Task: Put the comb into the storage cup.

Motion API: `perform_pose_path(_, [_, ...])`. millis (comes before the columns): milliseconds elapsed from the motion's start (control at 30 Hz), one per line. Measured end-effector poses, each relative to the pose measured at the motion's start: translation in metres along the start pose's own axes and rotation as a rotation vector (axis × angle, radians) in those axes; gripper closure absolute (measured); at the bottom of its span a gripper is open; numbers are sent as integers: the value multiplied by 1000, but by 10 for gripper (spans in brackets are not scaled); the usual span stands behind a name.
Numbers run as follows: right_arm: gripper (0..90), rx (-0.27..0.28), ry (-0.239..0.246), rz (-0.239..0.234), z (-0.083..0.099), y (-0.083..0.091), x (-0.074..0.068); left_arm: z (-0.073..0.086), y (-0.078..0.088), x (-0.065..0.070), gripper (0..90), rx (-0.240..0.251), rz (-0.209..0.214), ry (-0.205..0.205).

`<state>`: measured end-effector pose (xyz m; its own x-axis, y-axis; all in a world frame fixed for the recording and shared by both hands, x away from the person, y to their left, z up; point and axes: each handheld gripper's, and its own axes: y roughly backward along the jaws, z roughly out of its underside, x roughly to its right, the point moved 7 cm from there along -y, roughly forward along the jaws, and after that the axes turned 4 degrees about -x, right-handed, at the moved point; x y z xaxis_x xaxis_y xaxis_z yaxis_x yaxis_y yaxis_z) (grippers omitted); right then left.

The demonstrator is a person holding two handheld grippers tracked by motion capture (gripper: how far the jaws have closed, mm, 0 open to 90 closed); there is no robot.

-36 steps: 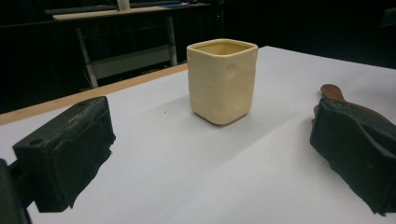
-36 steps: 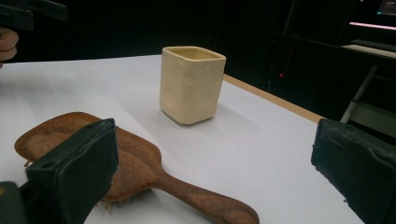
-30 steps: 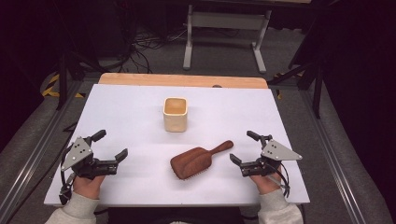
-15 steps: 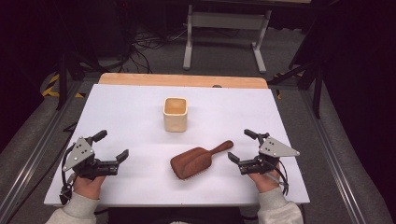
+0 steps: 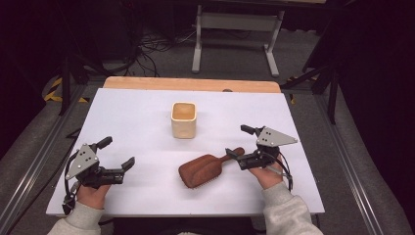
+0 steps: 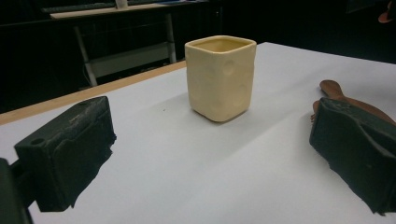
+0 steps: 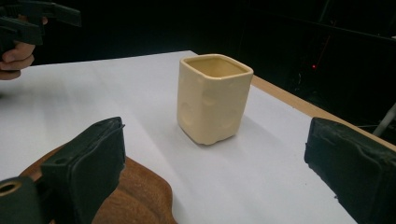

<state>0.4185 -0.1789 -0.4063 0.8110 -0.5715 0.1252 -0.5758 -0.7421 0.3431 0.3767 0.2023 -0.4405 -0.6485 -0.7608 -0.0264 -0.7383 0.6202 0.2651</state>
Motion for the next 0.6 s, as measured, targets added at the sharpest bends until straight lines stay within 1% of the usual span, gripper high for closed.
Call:
perform_pose_path(33, [59, 0, 0, 0, 0, 0, 0, 0, 0, 0, 7, 0, 0, 0])
perform_pose_path(67, [61, -3, 2, -15, -4, -5, 0, 0, 0, 0, 7, 0, 1, 0])
perform_pose_path(100, [61, -3, 2, -15, -4, -5, 0, 0, 0, 0, 7, -1, 1, -1])
perform_pose_path(133, [63, -17, 11, -23, -7, -11, 1, 0, 0, 0, 7, -2, -1, -1])
perform_pose_path(200, [64, -24, 15, -29, -9, -13, 1, 0, 0, 0, 7, -2, 0, -1])
perform_pose_path(267, [65, -36, 24, -37, -13, -19, 2, 0, 1, 0, 7, -1, -1, -1])
perform_pose_path(400, [65, -40, 25, -49, -17, -24, 4, 0, 0, 1, 7, -2, 0, -1])
perform_pose_path(533, [69, -58, 36, -58, -21, -30, 5, 1, -1, 1, 7, -11, 1, -5])
perform_pose_path(567, [72, -66, 42, -61, -22, -31, 5, 1, -1, 1, 7, -11, 1, -5])
perform_pose_path(600, [84, -98, 61, -74, -23, -34, 6, 1, -1, 1, 7, -10, 1, -4])
